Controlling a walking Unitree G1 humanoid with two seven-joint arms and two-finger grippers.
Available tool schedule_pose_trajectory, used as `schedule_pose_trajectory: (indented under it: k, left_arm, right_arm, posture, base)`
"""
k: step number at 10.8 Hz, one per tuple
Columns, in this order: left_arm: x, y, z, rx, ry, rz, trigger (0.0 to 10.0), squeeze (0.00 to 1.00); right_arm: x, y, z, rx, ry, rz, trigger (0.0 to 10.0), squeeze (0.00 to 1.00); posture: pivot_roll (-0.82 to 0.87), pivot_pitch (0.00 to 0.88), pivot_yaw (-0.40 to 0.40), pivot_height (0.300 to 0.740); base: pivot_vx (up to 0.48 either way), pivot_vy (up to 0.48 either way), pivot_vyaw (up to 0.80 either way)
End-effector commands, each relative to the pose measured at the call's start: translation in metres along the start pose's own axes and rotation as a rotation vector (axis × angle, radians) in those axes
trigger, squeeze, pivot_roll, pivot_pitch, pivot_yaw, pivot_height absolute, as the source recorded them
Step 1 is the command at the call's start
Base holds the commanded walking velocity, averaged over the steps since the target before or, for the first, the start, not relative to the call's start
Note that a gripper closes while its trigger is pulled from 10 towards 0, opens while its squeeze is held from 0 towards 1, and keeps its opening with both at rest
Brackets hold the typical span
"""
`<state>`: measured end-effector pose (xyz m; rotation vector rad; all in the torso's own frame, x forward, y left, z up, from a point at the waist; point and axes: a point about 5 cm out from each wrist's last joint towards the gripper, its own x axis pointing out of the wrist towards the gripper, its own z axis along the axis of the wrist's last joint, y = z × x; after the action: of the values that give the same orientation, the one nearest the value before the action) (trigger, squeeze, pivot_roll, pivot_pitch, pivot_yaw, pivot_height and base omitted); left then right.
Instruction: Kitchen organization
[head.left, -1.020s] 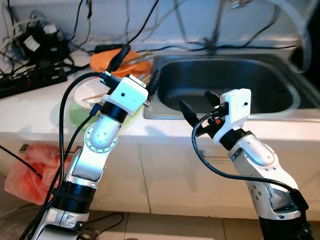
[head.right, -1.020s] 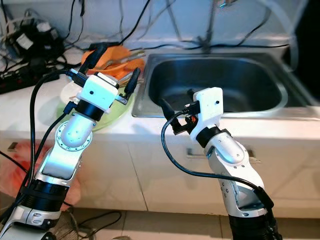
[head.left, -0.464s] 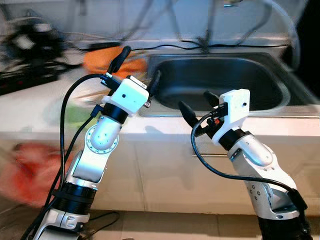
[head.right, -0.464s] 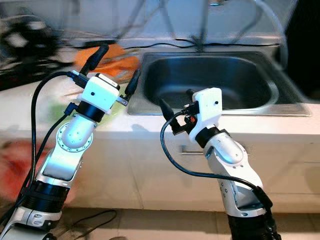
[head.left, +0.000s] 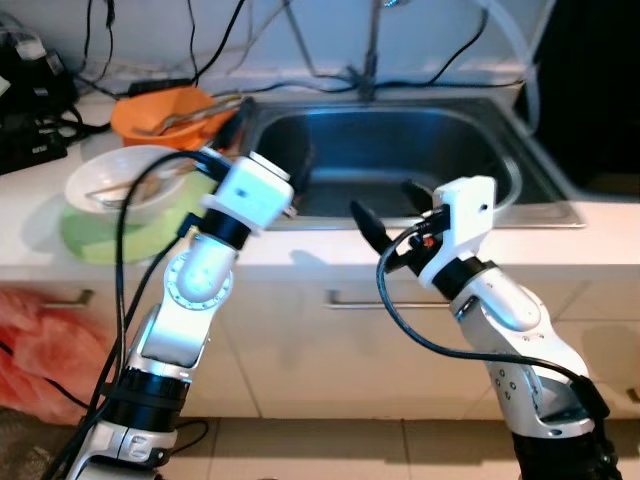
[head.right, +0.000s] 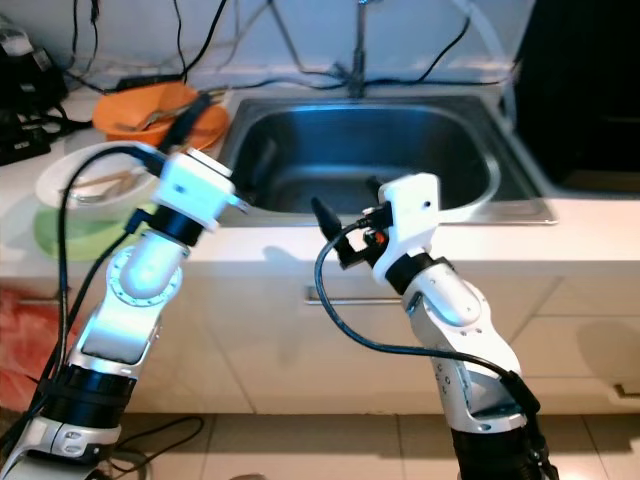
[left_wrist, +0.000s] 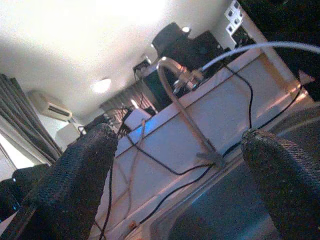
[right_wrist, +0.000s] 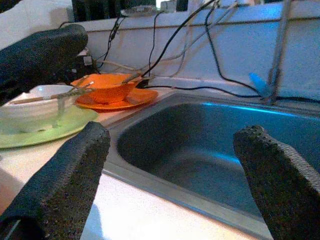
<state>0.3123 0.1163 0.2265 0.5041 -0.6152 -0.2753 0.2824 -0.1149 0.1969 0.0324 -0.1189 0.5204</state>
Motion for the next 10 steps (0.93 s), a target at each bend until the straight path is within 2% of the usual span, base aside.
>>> schedule_pose_trajectory:
  k: [1,6,7,10]
  left_arm:
    - [0.002,0.0,0.002,-0.014,-0.004,-0.004,10.0,0.0]
    - [0.006,0.016,0.003,-0.074,0.017,0.087,10.0,0.0]
    - [0.008,0.02,0.005,-0.068,0.004,0.096,10.0,0.0]
    - [0.008,0.018,0.006,-0.072,0.002,0.094,10.0,0.0]
  right_arm:
    - [-0.002,-0.003,0.0,-0.008,0.004,-0.016,10.0,0.0]
    - [-0.002,-0.003,0.004,-0.018,-0.028,-0.02,10.0,0.0]
    - [-0.002,-0.003,0.003,-0.02,-0.029,-0.022,10.0,0.0]
    - [-0.002,-0.002,0.002,-0.025,-0.029,-0.023,10.0,0.0]
  posture:
    - [0.06,0.013,0.07,0.74]
    - [0.06,0.012,0.07,0.74]
    - [0.06,0.012,0.071,0.74]
    - [0.06,0.01,0.073,0.74]
  base:
    - [0.0,0.0,0.0]
    - [0.0,0.0,0.0]
    - [0.356,0.0,0.0]
    - [0.421,0.0,0.0]
